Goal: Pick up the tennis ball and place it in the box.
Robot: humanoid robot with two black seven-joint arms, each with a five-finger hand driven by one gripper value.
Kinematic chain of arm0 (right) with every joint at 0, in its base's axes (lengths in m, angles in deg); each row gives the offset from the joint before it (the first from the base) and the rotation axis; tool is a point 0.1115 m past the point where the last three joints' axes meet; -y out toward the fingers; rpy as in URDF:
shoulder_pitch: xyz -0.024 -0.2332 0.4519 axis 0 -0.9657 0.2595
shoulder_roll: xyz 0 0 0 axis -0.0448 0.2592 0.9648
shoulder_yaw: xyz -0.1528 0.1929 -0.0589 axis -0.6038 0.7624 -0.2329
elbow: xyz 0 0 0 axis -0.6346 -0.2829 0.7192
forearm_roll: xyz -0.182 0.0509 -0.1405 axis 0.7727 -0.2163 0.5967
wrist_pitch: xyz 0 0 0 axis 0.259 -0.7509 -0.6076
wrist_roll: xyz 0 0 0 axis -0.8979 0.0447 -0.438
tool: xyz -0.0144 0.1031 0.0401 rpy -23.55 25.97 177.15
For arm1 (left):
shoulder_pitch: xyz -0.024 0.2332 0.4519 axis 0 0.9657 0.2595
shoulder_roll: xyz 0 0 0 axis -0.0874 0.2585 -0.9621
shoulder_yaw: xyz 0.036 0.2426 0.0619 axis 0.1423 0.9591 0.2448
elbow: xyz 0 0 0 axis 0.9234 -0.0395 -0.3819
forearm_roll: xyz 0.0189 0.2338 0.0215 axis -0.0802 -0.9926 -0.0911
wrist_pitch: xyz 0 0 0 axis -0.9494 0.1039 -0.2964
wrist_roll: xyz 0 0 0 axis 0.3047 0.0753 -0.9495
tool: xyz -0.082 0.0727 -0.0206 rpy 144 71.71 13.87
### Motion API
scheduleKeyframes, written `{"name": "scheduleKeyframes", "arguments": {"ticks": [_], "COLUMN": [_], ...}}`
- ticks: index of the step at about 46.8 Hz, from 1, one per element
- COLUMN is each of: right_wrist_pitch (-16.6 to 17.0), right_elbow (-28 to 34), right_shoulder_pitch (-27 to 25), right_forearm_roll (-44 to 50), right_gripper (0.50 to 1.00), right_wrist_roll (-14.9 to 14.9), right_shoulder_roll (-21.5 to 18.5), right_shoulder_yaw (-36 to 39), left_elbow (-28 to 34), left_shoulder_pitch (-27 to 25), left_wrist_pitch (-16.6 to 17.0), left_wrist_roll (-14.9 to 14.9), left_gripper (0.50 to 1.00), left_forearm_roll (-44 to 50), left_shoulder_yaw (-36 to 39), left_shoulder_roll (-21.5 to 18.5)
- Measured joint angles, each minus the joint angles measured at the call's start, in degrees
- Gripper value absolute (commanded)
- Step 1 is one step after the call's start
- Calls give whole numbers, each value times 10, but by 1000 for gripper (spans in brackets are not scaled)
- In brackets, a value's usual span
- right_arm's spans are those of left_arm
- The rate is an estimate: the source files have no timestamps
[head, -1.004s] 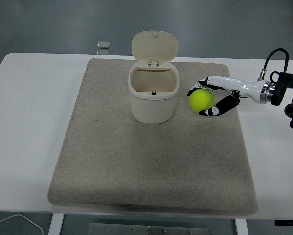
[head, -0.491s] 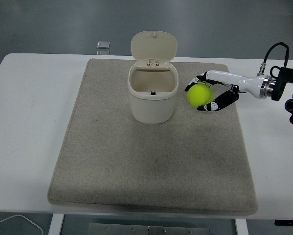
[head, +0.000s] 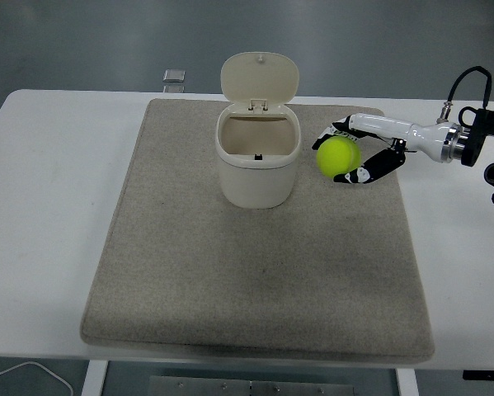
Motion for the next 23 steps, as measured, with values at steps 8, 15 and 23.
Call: {"name": "scheduleKeyframes", "arguments": {"ticks": [8, 15, 23], "right_wrist_pitch": [60, 90, 111], "right_elbow": [-3, -15, -33], "right_shoulder_pitch": [27, 50, 74], "right_forearm_roll": [-12, -43, -68], "right_gripper": [500, 500, 500], "right_wrist_roll": [1, 1, 9], "right_shoulder_roll": [41, 60, 54], "right_shoulder_yaw": [0, 1, 1], "left_elbow": [0, 0, 0], "left_shoulder_pitch": [0, 1, 0], "left_wrist_pitch": [0, 0, 0], "left_wrist_roll": [0, 0, 0], "left_gripper": [996, 996, 996], "left_forearm_roll": [0, 0, 0], "left_shoulder_yaw": [0, 0, 0], "left_shoulder_roll": [0, 0, 0]}}
